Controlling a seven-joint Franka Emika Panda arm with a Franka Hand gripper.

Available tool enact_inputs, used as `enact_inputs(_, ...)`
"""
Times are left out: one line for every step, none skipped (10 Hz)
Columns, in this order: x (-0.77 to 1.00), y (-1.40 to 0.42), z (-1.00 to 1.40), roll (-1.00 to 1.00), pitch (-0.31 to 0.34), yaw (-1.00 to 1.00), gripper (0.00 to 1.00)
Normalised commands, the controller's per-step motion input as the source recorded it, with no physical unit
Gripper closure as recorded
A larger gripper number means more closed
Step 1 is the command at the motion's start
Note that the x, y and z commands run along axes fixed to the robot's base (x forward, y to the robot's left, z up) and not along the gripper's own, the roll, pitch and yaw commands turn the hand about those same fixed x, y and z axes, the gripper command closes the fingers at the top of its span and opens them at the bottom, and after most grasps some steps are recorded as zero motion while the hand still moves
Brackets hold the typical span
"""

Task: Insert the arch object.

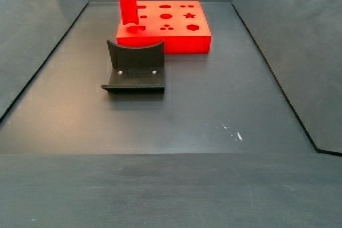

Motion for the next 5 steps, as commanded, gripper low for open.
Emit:
enact_inputs(-0.19, 0.00, -0.03, 0.01, 0.000, -0.35, 1.00)
enact_inputs(-0.19, 0.00, -0.03, 0.00, 0.000, -0.33, 1.00)
enact_inputs(-0.17, 0.00, 0.00, 0.00, 0.000, -0.34, 1.00)
enact_inputs(0.00, 0.00, 0.00, 0.00, 0.000, -0.18, 1.00)
enact_inputs(0.15, 0.00, 0.00, 0.00, 0.000, -0.09, 1.00)
